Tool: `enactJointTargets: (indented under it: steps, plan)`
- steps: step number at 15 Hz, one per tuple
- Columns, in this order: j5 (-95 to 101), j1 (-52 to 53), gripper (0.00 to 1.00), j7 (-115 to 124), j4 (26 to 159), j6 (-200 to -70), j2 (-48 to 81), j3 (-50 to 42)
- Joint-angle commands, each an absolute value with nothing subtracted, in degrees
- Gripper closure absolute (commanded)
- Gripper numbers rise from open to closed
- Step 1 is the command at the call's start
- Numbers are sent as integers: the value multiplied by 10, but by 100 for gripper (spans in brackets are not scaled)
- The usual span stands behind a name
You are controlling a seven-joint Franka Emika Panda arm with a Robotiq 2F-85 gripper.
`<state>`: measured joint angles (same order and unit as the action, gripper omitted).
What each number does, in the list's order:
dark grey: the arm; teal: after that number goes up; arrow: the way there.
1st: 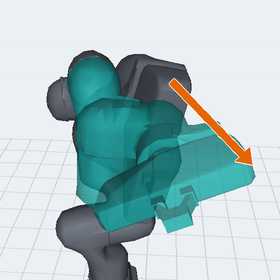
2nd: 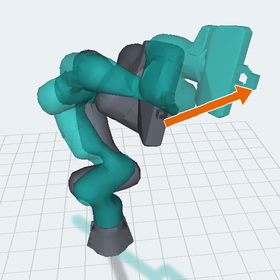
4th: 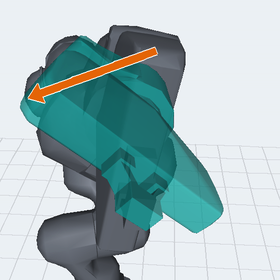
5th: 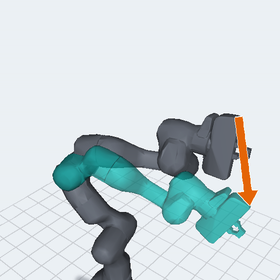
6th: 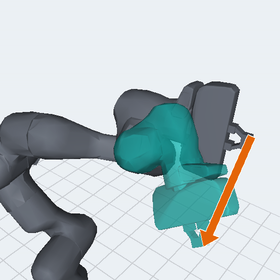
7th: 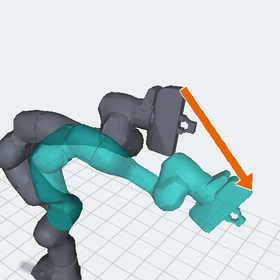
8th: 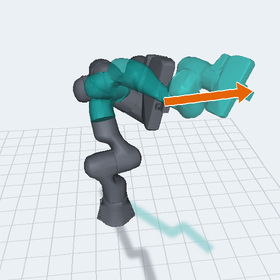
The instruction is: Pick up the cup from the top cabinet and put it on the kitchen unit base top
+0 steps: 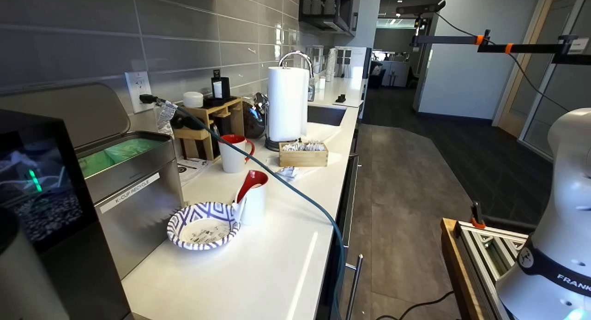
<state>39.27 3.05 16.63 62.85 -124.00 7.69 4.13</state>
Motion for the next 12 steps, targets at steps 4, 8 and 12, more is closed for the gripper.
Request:
enactJointTargets:
  steps: [4, 8, 12]
  plan:
    - [395, 40, 100, 180, 615, -1225, 86, 44]
    - [361, 40, 99, 158, 590, -1189, 73, 50]
    - [286, 35, 99, 91, 547, -1102, 58, 58]
